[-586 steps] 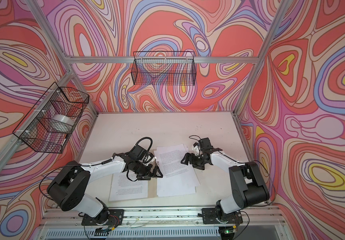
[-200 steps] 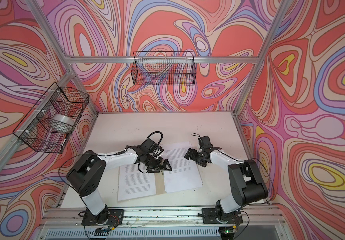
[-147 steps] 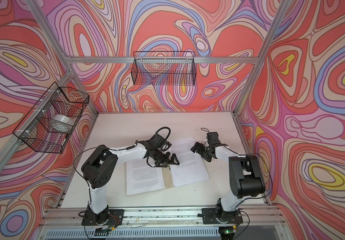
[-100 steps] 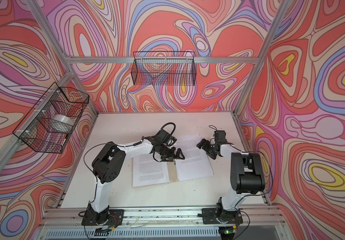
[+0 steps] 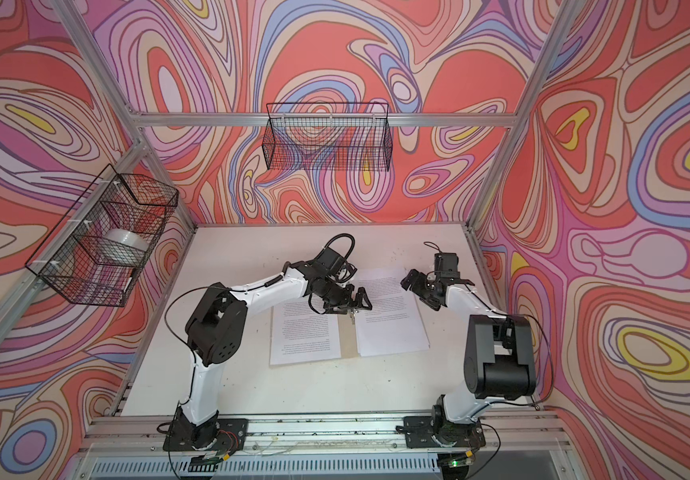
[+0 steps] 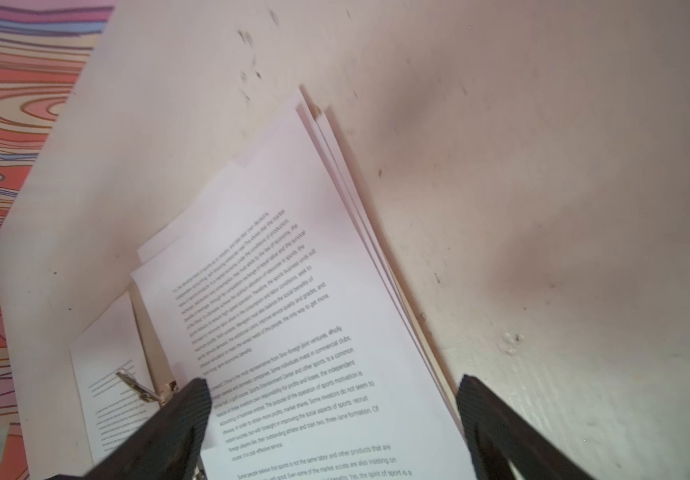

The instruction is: Put the files into the folder

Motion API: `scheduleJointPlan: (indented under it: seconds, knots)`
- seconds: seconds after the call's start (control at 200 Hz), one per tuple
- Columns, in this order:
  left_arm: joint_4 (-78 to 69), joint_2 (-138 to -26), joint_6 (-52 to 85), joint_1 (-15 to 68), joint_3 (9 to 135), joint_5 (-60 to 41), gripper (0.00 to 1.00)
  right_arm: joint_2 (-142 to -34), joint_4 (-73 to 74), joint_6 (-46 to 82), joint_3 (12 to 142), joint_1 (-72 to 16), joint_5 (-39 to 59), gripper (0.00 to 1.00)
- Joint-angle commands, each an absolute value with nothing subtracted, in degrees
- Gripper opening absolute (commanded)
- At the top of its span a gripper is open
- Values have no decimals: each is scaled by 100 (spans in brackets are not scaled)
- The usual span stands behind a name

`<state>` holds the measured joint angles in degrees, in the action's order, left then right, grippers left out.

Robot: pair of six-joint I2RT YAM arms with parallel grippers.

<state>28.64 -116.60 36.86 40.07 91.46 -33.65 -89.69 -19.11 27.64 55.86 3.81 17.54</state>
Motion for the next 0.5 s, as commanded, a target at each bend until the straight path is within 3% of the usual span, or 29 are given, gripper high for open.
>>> scheduleJointPlan:
  seconds: [0.0,0.24,0.491]
  knots:
    - [2826,-10733,3850,3800,8832,-3576,100,-8930,-1964,2458,6009,58,2017,97]
    - [2551,-9573,3882,2786,7157,-3821,100,-10658,-1875,2116,7429,-1161,3685,97]
    - [2268,-8929,3876,1983,5791,-4059,100,-11948,-1881,2085,8402,-1762,3946,96]
